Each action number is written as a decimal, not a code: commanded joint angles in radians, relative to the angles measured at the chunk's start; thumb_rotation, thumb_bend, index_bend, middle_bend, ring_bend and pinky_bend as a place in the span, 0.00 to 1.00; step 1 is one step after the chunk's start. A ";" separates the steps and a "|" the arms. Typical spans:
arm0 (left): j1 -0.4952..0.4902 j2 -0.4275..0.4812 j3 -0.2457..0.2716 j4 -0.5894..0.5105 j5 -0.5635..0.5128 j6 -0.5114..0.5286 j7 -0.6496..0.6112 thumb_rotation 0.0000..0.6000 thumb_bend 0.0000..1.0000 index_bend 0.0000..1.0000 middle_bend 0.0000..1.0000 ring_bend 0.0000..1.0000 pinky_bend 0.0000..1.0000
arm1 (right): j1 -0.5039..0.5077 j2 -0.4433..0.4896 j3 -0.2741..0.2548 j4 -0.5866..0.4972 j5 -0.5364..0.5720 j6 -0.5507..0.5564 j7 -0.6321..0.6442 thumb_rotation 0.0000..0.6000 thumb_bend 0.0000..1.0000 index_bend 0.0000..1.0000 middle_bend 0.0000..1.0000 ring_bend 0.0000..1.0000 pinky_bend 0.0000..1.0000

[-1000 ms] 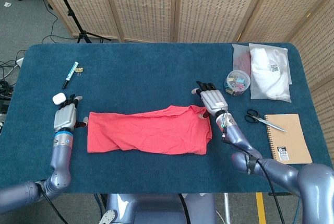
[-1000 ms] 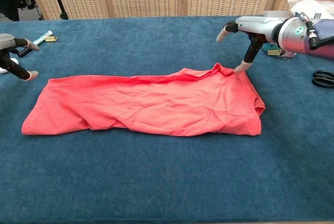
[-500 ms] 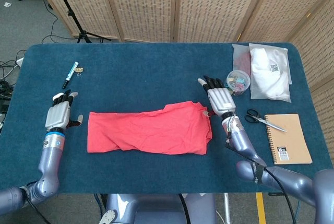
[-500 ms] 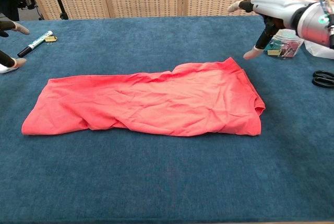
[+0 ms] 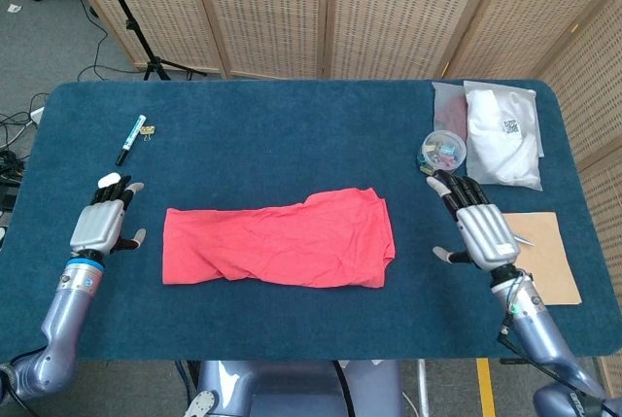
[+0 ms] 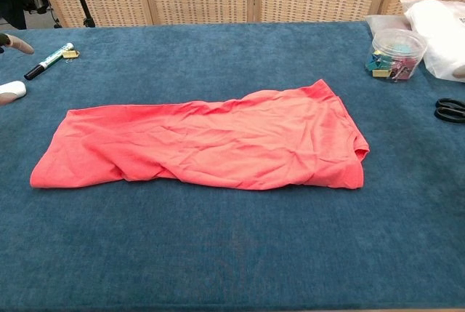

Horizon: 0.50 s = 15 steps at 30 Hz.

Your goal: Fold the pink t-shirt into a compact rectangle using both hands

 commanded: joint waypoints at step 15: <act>-0.104 -0.068 -0.024 0.125 -0.193 -0.137 0.040 1.00 0.36 0.00 0.00 0.00 0.00 | -0.186 0.054 -0.085 0.014 -0.204 0.174 0.152 1.00 0.00 0.00 0.00 0.00 0.00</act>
